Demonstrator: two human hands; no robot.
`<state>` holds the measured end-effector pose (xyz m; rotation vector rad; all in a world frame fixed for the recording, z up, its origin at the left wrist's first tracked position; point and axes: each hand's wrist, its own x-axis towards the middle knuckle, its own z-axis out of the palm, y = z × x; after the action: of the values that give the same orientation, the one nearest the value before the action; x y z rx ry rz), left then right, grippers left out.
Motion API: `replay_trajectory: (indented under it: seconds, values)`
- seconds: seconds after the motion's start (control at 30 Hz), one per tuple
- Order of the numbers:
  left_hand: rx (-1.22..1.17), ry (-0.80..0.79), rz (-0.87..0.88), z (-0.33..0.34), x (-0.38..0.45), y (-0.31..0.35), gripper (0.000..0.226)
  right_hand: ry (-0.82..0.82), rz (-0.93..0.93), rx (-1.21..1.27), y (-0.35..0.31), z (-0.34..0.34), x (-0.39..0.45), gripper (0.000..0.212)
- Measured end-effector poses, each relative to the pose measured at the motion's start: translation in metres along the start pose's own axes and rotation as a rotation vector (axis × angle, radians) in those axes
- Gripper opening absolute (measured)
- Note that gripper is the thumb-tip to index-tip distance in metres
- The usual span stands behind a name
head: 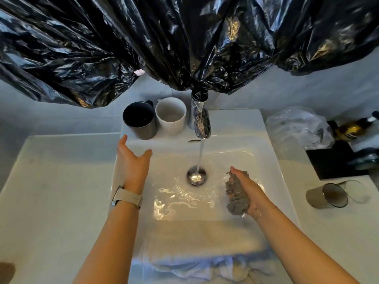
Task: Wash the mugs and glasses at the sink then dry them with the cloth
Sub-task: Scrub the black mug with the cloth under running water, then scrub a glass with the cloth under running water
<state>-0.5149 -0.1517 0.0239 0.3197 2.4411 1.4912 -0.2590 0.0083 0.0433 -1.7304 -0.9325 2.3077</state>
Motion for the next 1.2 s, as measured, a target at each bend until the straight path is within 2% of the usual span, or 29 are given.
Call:
replay_trajectory:
  seconds: [0.13, 0.4, 0.6, 0.77, 0.87, 1.0, 1.1, 1.2]
  values:
    - [0.006, -0.009, 0.004, 0.009, -0.061, 0.006, 0.071, 0.062, -0.087, -0.05, 0.008, -0.007, -0.012, 0.021]
    - [-0.07, -0.311, -0.041, 0.059, -0.154, 0.042, 0.038, -0.082, -0.158, -0.017, -0.006, -0.053, -0.035, 0.018]
    - [-0.077, -0.398, 0.044, 0.138, -0.223, 0.087, 0.034, -0.129, -0.248, 0.14, -0.039, -0.16, -0.046, 0.007]
    - [-0.113, -0.568, 0.08, 0.232, -0.275, 0.121, 0.036, 0.016, -0.317, 0.043, -0.069, -0.266, -0.052, 0.008]
    - [-0.003, -0.689, 0.084, 0.291, -0.292, 0.122, 0.045, 0.066, -0.311, 0.013, -0.083, -0.32, -0.054, 0.018]
    - [0.218, -0.797, 0.093, 0.357, -0.305, 0.105, 0.085, 0.099, -0.278, 0.056, -0.092, -0.364, -0.048, 0.022]
    - [0.227, -0.837, 0.076, 0.392, -0.312, 0.093, 0.106, 0.09, -0.242, 0.087, -0.095, -0.379, -0.043, 0.023]
    - [0.142, -0.848, 0.037, 0.41, -0.312, 0.081, 0.111, 0.096, -0.214, 0.104, -0.095, -0.385, -0.036, 0.025]
